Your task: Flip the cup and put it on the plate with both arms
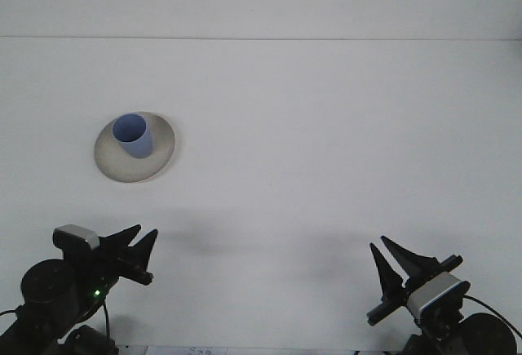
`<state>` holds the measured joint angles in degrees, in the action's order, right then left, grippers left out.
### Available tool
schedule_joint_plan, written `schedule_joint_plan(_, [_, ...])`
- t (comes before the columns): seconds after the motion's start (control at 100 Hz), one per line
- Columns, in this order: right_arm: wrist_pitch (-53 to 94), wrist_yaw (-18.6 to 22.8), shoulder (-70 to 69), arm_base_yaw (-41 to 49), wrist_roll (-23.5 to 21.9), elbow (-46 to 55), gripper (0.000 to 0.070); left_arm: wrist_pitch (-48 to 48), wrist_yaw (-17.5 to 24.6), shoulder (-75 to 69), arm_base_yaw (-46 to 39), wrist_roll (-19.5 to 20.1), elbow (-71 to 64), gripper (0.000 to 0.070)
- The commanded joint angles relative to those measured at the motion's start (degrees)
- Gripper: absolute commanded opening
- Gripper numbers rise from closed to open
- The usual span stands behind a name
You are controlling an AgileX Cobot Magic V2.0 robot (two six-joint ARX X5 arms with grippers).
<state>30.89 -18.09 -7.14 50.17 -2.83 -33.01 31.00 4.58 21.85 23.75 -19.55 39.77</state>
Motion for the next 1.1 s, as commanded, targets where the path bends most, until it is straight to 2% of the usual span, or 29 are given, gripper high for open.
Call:
schedule_joint_plan(0.0, [-0.4, 0.0, 0.0, 0.5, -0.4, -0.3, 0.0006, -0.7, -0.1, -0.2, 0.2, -0.3, 0.8, 0.0007])
schedule_joint_plan(0.72, [-1.6, 0.0, 0.0, 0.5, -0.4, -0.3, 0.0006, -1.0, -0.1, -0.6, 0.2, 0.2, 0.9, 0.0015])
schedule_joint_plan(0.77, [-1.6, 0.0, 0.0, 0.5, -0.4, -0.3, 0.0006, -0.8, -0.1, -1.2, -0.1, 3.6, 0.8, 0.0015])
schedule_joint_plan(0.82, [-1.6, 0.0, 0.0, 0.5, -0.4, -0.3, 0.0006, -1.8, -0.6, -2.1, -1.0, 8.9, 0.0, 0.0015])
schedule_joint_plan(0.94, [-1.6, 0.0, 0.0, 0.5, -0.4, -0.3, 0.0006, -11.7, -0.7, -6.1, -6.3, 20.6, -8.0, 0.0015])
schedule_joint_plan(1.02, [-1.6, 0.0, 0.0, 0.5, -0.4, -0.3, 0.0006, -18.8, -1.2, -9.9, -11.3, 24.5, -15.8, 0.0015])
schedule_joint_plan(1.09, [-1.6, 0.0, 0.0, 0.5, -0.4, -0.3, 0.0006, -23.1, -4.6, -13.2, -15.0, 24.9, -22.2, 0.0015])
